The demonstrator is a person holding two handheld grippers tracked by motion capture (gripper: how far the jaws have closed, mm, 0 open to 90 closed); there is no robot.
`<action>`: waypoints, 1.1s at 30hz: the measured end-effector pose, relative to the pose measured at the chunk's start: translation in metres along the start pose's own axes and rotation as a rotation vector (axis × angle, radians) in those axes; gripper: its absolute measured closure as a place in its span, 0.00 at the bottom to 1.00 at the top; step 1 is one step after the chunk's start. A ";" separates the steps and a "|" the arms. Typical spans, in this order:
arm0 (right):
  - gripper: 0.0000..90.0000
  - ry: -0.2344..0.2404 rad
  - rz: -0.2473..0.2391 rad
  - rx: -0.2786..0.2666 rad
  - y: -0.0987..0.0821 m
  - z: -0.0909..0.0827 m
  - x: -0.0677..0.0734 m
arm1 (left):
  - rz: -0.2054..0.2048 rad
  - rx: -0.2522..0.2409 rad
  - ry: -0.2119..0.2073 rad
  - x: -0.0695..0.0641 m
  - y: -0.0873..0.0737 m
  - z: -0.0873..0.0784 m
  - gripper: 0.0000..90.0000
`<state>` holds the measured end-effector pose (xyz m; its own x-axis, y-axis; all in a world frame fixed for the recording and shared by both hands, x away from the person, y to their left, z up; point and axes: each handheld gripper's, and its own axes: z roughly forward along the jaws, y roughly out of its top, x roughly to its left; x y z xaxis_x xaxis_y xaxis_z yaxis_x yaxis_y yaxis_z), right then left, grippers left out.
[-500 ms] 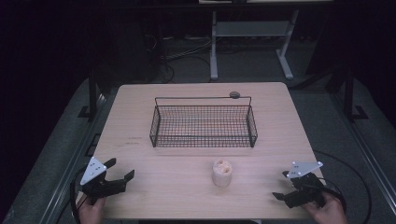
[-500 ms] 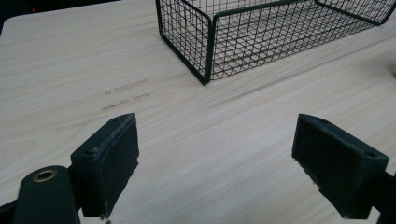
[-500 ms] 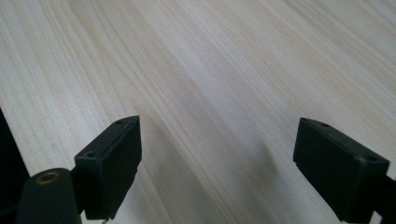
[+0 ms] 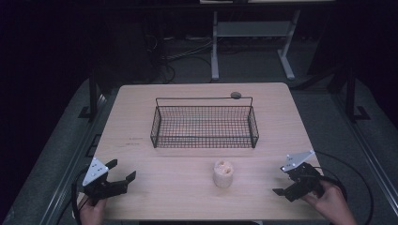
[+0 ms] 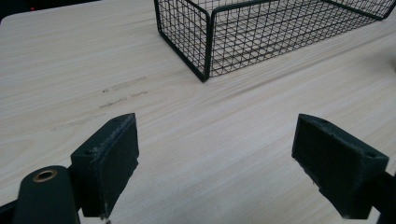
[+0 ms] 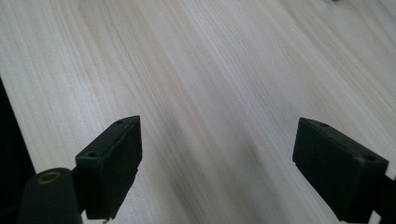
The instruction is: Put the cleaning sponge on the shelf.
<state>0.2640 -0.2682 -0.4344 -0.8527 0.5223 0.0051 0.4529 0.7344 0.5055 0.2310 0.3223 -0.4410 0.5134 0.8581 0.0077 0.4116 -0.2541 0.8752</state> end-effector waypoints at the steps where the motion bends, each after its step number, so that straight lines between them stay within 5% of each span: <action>1: 0.17 0.007 -0.011 0.007 0.003 0.000 -0.002 | 0.000 -0.005 -0.002 0.000 0.000 -0.001 0.15; 8: 0.17 0.045 -0.086 0.056 0.025 0.001 -0.004 | -0.007 -0.007 0.001 0.003 0.000 -0.001 0.15; 33: 0.17 0.165 -0.210 0.116 0.087 0.003 -0.006 | -0.013 -0.004 0.003 0.005 -0.001 -0.001 0.15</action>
<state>0.3098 -0.2060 -0.3929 -0.9575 0.2828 0.0563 0.2806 0.8686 0.4084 0.2327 0.3271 -0.4411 0.5056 0.8628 -0.0025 0.4151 -0.2407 0.8774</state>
